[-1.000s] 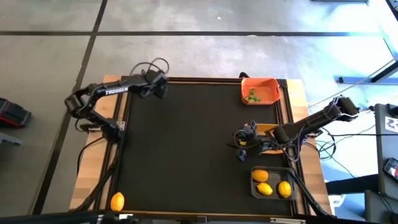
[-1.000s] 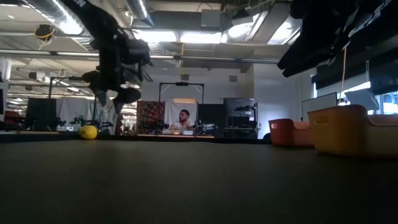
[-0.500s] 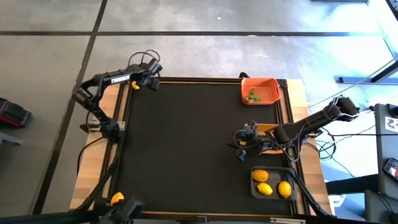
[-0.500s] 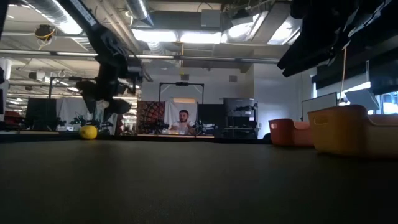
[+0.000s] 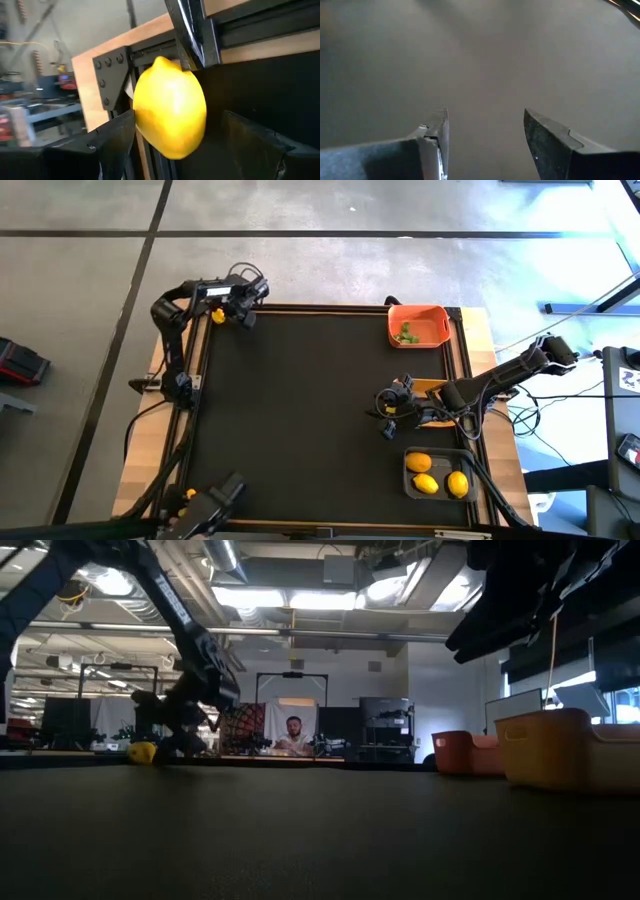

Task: Sort produce into baskets
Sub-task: Put the top yellow lemon into the black bin

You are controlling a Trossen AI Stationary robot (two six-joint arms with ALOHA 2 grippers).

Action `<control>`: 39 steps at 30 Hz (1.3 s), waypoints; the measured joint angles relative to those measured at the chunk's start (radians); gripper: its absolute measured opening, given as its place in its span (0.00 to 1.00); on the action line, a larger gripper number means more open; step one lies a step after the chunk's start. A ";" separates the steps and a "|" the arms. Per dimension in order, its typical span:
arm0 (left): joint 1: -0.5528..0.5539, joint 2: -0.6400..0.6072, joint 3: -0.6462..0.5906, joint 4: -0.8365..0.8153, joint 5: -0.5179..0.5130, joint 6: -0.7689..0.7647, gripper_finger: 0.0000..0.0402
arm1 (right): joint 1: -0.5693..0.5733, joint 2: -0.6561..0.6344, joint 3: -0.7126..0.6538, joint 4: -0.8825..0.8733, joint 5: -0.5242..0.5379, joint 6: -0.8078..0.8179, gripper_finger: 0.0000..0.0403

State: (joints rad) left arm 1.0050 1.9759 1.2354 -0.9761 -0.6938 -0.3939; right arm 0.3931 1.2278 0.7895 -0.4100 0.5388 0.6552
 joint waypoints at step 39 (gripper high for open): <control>-0.017 0.004 0.026 -0.071 0.022 0.206 0.51 | -0.001 0.001 0.000 -0.011 -0.049 -0.013 0.47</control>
State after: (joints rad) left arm 0.9876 1.9804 1.2617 -1.0474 -0.6719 -0.1881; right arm 0.3923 1.2285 0.7895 -0.4213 0.4899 0.6417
